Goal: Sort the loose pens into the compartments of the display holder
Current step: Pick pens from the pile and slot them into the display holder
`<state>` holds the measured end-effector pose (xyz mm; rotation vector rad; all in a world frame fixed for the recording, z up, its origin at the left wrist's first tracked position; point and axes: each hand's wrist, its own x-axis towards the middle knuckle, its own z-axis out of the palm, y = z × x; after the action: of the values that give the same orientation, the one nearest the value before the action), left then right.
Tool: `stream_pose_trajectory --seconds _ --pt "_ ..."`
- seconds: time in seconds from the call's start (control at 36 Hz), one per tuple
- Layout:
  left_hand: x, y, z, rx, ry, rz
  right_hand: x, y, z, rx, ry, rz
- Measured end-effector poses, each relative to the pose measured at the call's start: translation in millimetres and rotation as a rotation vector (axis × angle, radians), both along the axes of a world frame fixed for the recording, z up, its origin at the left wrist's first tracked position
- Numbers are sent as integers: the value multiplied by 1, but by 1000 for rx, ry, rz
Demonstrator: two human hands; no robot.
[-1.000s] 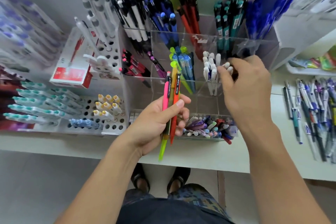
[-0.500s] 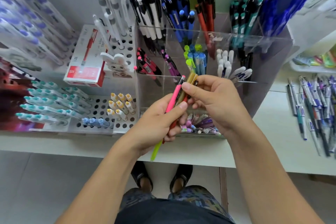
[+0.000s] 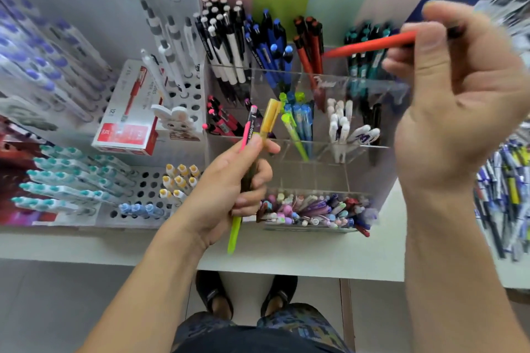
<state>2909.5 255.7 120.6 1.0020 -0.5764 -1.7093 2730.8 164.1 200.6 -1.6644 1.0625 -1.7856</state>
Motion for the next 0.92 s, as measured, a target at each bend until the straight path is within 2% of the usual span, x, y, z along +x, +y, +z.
stream_pose_trajectory --seconds 0.08,0.17,0.36,0.47,0.53,0.61,0.67,0.72,0.81,0.86,0.92 --pt "-2 -3 3 30 118 12 5 -15 -1 -47 264 -92" --pt "-3 -4 3 24 109 22 17 -25 -5 -9 458 -168" --pt "-6 0 1 -42 -37 23 41 -45 -11 126 687 -258" --pt "-6 4 -1 -50 -36 38 49 -46 -10 146 801 -275" --pt "-5 6 -2 -49 -20 43 47 -36 -7 122 768 -267" --pt "-3 8 -4 -35 4 51 39 -7 -7 104 566 -212" --pt "-3 9 -5 -39 5 31 37 12 -19 263 532 -38" --pt "-3 11 -7 -47 -6 -9 38 26 -37 523 479 177" --pt "-7 13 -9 -29 -73 -28 32 34 -53 804 211 334" --pt "-8 13 -11 1 -132 -1 22 33 -50 783 65 266" --pt "-9 12 -14 38 -164 24 8 26 -43 596 1 132"
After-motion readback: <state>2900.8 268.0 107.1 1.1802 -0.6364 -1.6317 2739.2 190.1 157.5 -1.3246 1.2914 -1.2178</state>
